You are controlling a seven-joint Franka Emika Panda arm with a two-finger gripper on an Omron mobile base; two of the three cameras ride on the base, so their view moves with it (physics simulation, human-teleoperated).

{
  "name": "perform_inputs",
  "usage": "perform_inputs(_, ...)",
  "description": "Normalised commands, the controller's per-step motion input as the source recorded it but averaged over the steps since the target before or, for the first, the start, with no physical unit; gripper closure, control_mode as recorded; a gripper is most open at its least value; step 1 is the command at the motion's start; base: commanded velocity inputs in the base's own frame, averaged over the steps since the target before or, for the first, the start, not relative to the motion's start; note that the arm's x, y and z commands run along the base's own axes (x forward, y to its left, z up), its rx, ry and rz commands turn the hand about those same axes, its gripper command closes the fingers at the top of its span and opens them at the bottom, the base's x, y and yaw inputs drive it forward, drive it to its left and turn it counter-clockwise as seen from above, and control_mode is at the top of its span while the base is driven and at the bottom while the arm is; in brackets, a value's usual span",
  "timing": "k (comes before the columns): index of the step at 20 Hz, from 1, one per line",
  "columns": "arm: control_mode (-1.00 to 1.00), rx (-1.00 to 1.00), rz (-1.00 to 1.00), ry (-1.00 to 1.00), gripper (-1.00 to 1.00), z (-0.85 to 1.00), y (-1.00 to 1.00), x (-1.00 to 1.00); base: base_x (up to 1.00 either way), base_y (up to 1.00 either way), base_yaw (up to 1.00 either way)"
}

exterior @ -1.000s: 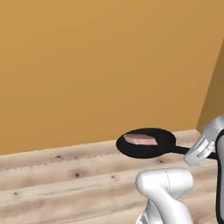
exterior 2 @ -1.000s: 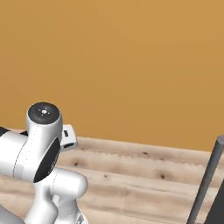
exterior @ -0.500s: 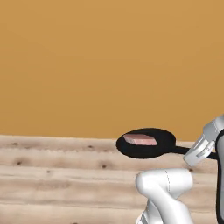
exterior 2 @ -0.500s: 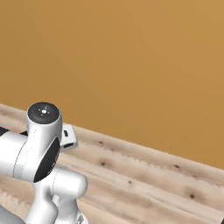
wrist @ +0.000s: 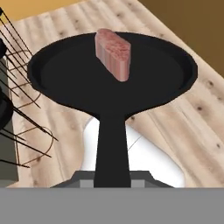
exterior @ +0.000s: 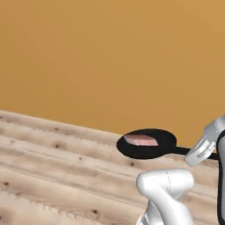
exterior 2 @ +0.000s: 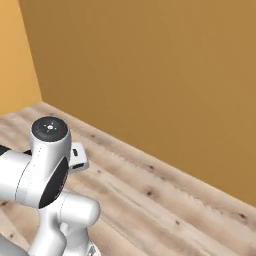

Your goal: Pick up the pan with the steak in it and place it on the dining table. Then place the steak on the plate.

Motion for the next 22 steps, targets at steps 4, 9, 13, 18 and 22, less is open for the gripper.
perform_inputs(4, 1.00, 0.00, 0.00, 0.00, 1.00, 0.00, 0.00, 0.00, 0.02, 0.00, 0.46)
perform_inputs(9, 1.00, 0.00, 0.00, 0.00, 1.00, 0.00, 0.00, 0.00, 0.02, 0.00, 0.46)
perform_inputs(13, 1.00, 0.00, 0.00, 0.00, 1.00, 0.00, 0.00, 0.00, 0.02, 0.00, 0.46)
perform_inputs(18, 1.00, 0.00, 0.00, 0.00, 1.00, 0.00, 0.00, 0.00, 0.01, 0.00, 0.47)
perform_inputs(22, 1.00, 0.00, 0.00, 0.00, 1.00, 0.00, 0.00, 0.00, 0.00, 0.00, 0.47)
